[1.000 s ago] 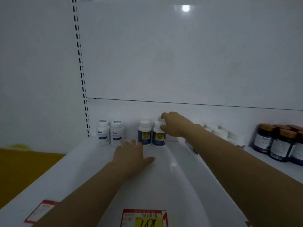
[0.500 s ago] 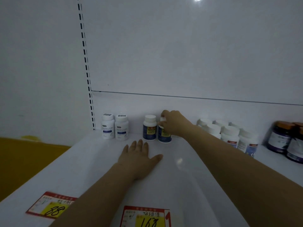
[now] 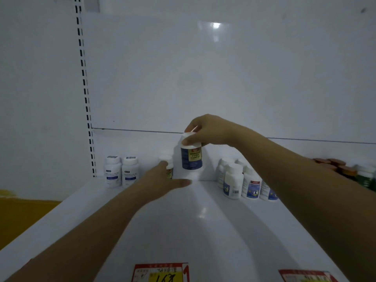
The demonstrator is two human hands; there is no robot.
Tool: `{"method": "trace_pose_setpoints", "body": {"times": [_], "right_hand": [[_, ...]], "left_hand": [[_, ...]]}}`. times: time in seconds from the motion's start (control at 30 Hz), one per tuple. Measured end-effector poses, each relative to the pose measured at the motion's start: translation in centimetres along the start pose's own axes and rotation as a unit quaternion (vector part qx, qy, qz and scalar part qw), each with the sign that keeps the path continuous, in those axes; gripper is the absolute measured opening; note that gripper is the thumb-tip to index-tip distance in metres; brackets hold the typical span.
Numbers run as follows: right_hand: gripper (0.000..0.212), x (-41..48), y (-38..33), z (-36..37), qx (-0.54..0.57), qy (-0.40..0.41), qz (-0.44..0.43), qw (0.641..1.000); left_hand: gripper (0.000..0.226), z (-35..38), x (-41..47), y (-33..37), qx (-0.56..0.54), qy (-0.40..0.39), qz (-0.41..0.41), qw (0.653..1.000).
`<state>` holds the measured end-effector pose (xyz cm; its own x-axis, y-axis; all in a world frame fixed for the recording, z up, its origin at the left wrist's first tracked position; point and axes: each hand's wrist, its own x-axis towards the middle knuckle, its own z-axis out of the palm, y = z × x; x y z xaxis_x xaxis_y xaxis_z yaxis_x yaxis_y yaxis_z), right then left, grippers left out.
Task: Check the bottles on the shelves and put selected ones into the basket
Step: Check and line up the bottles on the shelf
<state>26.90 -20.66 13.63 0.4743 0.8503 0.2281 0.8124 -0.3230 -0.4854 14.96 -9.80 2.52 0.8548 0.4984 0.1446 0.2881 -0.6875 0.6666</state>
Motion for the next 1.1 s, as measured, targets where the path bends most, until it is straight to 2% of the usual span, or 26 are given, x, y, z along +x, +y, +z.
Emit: {"method": "trace_pose_setpoints", "body": {"times": [0.1,0.17,0.33,0.47,0.73,0.9,1.03,1.1], "right_hand": [[0.043,-1.0,-1.1,-1.6,0.031,0.004,-0.012,0.999],[0.043,-1.7,-1.6,-2.1,0.062,0.014,-0.020,0.998],[0.052,-3.0,-1.6,-1.7,0.050,0.034,-0.019,0.998],[0.054,-3.6,-1.2,-1.1,0.058,0.023,-0.010,0.998],[0.053,-3.8,-0.9,-1.0,0.063,0.013,0.000,0.998],[0.051,-3.8,-0.9,-1.1,0.055,0.009,-0.004,0.998],[0.052,-4.0,-1.1,-1.3,0.038,0.007,-0.006,0.999],[0.050,-4.1,-1.2,-1.3,0.050,0.006,-0.012,0.999]], "left_hand": [[0.062,-1.9,-0.6,2.6,-0.099,0.014,-0.005,0.995],[0.050,-2.3,-1.1,3.4,-0.145,0.025,0.015,0.989],[0.043,-2.1,-2.9,3.7,-0.191,0.021,0.021,0.981],[0.019,-1.9,-3.5,3.3,-0.220,-0.010,0.009,0.975],[0.025,-1.9,-3.7,3.2,-0.229,-0.020,0.005,0.973],[0.046,-1.7,-3.5,3.2,-0.219,-0.016,0.008,0.976],[0.044,-1.6,-3.8,3.6,-0.211,-0.013,0.012,0.977],[0.029,-1.6,-3.9,3.8,-0.203,-0.003,0.016,0.979]]}}
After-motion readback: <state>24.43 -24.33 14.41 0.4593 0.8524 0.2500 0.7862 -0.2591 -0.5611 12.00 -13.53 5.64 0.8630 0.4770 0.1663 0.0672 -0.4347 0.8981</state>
